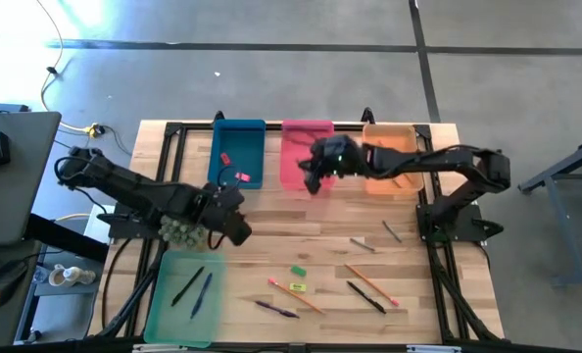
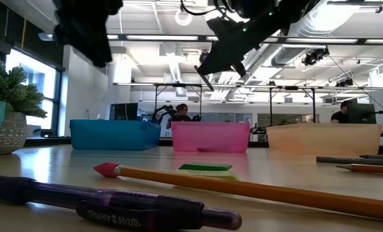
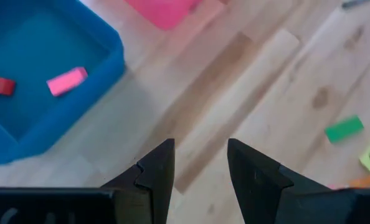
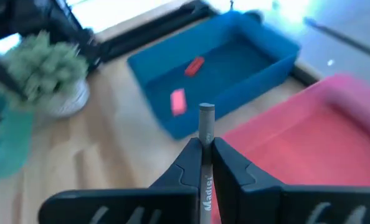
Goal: Sort crayons/erasers/pens/pencils in bins
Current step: Put the bottom gray crayon into the pink bin
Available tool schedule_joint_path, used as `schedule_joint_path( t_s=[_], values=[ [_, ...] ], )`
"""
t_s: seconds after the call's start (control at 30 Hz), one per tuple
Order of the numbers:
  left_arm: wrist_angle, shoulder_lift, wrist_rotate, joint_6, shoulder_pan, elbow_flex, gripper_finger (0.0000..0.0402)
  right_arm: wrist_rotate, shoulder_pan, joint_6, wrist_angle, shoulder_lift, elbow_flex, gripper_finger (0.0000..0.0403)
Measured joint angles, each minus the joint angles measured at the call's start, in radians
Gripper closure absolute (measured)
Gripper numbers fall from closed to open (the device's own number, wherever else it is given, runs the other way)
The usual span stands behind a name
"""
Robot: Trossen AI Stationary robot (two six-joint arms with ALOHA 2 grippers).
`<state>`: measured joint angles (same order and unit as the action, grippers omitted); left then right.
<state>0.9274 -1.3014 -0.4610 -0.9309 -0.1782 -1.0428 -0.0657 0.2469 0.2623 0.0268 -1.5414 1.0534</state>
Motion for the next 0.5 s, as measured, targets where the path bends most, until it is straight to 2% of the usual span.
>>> schedule_joint_path(
  t_s=[0.33,0.5],
  values=[
    [-0.092,0.0,0.004,0.127,0.179,0.0,0.0267,0.021,0.178,-0.092,-0.053,-0.028,0.001,0.04],
    [-0.127,0.0,0.008,0.166,0.252,0.0,0.0267,0.106,0.217,-0.106,-0.048,-0.112,0.001,0.04]
  ],
)
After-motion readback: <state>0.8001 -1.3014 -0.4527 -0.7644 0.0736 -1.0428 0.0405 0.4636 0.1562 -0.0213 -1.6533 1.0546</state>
